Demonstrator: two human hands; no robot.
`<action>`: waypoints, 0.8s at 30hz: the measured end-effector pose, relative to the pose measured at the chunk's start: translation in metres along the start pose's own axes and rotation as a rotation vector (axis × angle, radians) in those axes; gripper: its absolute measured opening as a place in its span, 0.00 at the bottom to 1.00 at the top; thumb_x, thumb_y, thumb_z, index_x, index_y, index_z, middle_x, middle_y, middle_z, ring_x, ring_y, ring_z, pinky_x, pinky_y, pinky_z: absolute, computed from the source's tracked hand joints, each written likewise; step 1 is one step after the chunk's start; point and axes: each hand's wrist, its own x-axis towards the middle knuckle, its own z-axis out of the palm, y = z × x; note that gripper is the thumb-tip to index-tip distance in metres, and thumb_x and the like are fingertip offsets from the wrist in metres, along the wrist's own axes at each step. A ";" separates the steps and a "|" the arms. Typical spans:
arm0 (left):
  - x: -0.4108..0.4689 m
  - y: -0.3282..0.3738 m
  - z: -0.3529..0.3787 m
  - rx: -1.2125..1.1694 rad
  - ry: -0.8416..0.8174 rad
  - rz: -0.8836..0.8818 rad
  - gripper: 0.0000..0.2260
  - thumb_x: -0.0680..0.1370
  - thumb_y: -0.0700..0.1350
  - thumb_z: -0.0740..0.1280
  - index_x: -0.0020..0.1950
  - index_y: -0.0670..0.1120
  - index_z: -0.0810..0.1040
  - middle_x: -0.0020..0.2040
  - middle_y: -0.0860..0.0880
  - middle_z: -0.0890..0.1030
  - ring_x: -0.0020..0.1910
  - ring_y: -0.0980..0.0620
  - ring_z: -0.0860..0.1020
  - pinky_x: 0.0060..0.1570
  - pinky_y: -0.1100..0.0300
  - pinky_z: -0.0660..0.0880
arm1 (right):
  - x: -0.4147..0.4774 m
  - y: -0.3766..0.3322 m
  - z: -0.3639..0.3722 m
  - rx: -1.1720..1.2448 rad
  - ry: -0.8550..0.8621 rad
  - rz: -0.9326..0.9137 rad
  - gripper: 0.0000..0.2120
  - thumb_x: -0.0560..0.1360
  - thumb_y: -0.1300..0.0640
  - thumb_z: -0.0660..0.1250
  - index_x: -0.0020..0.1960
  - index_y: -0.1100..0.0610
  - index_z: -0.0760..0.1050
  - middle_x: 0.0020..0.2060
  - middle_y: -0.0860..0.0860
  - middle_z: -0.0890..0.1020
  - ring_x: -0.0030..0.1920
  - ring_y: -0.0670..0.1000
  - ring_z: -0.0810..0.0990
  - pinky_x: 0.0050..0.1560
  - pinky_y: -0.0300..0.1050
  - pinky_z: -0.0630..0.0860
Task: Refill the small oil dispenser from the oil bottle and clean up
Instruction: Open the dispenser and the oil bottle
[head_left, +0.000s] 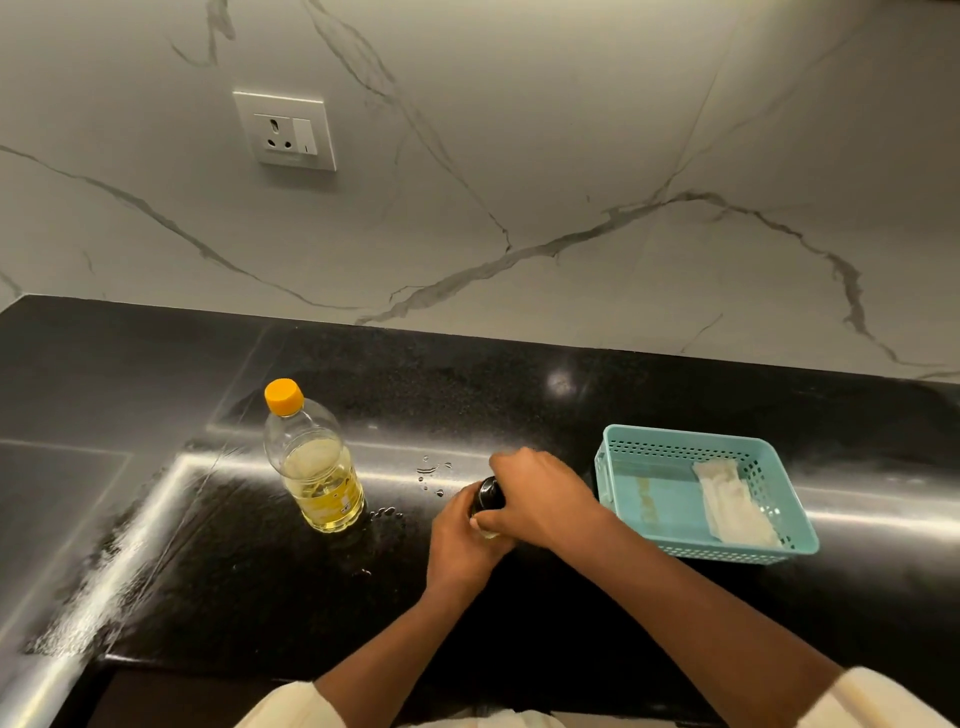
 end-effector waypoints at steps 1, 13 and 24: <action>0.000 -0.001 0.002 0.000 0.006 -0.002 0.17 0.65 0.50 0.79 0.53 0.57 0.84 0.47 0.56 0.89 0.47 0.58 0.87 0.49 0.46 0.84 | 0.003 -0.005 -0.002 -0.052 -0.021 -0.012 0.20 0.72 0.41 0.76 0.50 0.56 0.78 0.45 0.54 0.81 0.50 0.58 0.84 0.42 0.48 0.74; 0.000 -0.010 0.004 -0.037 0.028 0.002 0.17 0.66 0.46 0.83 0.53 0.55 0.85 0.45 0.55 0.89 0.45 0.56 0.88 0.46 0.57 0.84 | 0.016 0.003 -0.014 -0.260 -0.159 -0.241 0.15 0.71 0.55 0.79 0.55 0.58 0.82 0.45 0.54 0.81 0.44 0.56 0.81 0.45 0.53 0.84; 0.000 -0.006 0.003 -0.057 0.021 -0.018 0.18 0.67 0.45 0.84 0.54 0.55 0.85 0.46 0.55 0.90 0.48 0.55 0.89 0.50 0.56 0.85 | 0.028 0.011 -0.026 -0.397 -0.223 -0.411 0.27 0.71 0.43 0.79 0.63 0.54 0.76 0.47 0.51 0.80 0.47 0.54 0.82 0.44 0.51 0.81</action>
